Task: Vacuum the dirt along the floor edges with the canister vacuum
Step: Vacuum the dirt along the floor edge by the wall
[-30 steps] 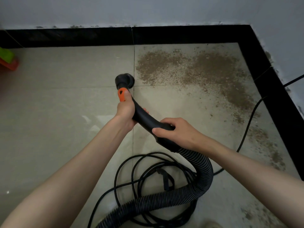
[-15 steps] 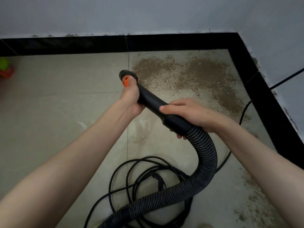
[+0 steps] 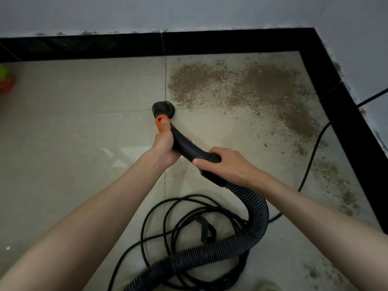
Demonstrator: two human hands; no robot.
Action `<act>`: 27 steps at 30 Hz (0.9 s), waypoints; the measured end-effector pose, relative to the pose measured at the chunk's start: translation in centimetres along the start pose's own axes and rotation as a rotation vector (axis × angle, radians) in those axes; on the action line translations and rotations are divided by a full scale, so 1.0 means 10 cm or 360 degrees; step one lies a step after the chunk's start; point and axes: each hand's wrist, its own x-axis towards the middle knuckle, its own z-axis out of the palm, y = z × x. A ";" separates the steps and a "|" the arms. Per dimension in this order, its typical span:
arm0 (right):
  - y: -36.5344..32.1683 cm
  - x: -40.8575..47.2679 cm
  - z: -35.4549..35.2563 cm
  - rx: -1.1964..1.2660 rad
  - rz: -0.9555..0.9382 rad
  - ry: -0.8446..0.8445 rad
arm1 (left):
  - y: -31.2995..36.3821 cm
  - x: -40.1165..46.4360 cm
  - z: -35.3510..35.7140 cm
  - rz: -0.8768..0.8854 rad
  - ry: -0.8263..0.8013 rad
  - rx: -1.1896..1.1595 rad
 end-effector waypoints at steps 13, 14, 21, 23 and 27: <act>0.05 -0.20 -0.20 0.0347 -0.0057 -0.0239 | 0.14 -0.13 -0.09 0.0102 -0.0102 0.0030; 0.03 -0.23 -0.20 0.0229 -0.0061 -0.0248 | 0.13 -0.17 -0.10 0.0129 -0.0091 0.0048; -0.17 -0.36 -0.12 -0.0510 -0.0227 0.0063 | 0.04 -0.49 -0.08 0.0135 -0.0347 0.0203; -0.16 -0.41 -0.22 -0.0174 -0.0191 -0.0019 | 0.10 -0.54 -0.07 0.0099 -0.0449 0.0177; -0.11 -0.49 -0.48 0.0124 -0.0071 -0.0150 | 0.11 -0.58 -0.02 0.0072 -0.0537 0.0314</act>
